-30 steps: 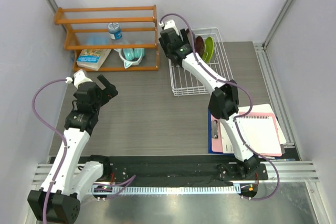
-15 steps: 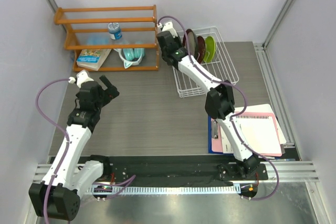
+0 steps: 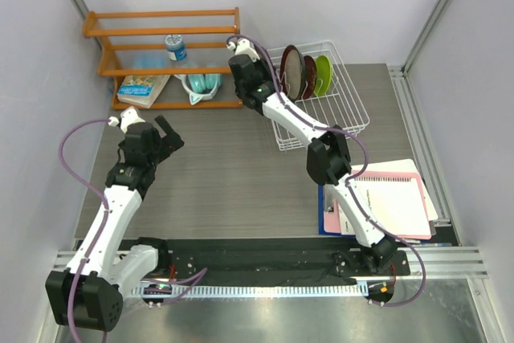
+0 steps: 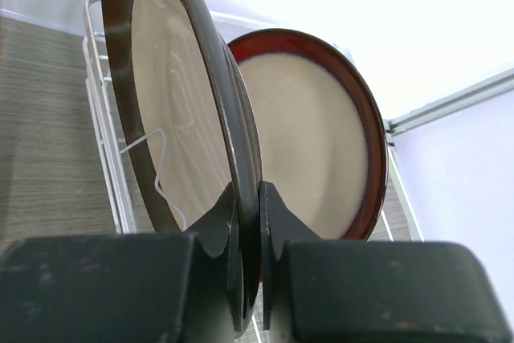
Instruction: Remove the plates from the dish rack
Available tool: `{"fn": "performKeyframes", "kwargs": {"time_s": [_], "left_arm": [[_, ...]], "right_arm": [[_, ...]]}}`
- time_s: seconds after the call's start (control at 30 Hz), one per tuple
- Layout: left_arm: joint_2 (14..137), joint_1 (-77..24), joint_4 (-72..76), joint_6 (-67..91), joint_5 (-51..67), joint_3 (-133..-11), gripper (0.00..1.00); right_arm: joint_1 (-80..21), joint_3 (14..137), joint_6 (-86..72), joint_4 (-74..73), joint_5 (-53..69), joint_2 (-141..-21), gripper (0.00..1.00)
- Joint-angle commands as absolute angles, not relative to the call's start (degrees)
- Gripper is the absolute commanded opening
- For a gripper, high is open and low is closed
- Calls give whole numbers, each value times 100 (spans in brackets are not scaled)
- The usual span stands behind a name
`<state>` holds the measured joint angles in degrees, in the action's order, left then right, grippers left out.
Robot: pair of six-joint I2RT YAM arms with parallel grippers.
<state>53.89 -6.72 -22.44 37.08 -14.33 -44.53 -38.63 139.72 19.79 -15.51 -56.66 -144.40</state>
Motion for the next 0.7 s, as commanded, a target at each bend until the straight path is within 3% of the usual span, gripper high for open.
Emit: {"fn": "performKeyframes", "kwargs": {"time_s": [0.0, 0.37, 0.67], "left_arm": [[5432, -659, -1960, 3665, -1362, -4500, 99], [5414, -659, -2021, 3665, -1362, -4517, 99], [5361, -659, -2100, 3700, -1257, -4561, 99]], "right_arm": [[-3858, 14151, 2610, -133, -6424, -14124, 1], [-3937, 13879, 2821, 220, -6670, -13414, 1], [-3999, 12762, 2276, 88, -6521, -12270, 1]]}}
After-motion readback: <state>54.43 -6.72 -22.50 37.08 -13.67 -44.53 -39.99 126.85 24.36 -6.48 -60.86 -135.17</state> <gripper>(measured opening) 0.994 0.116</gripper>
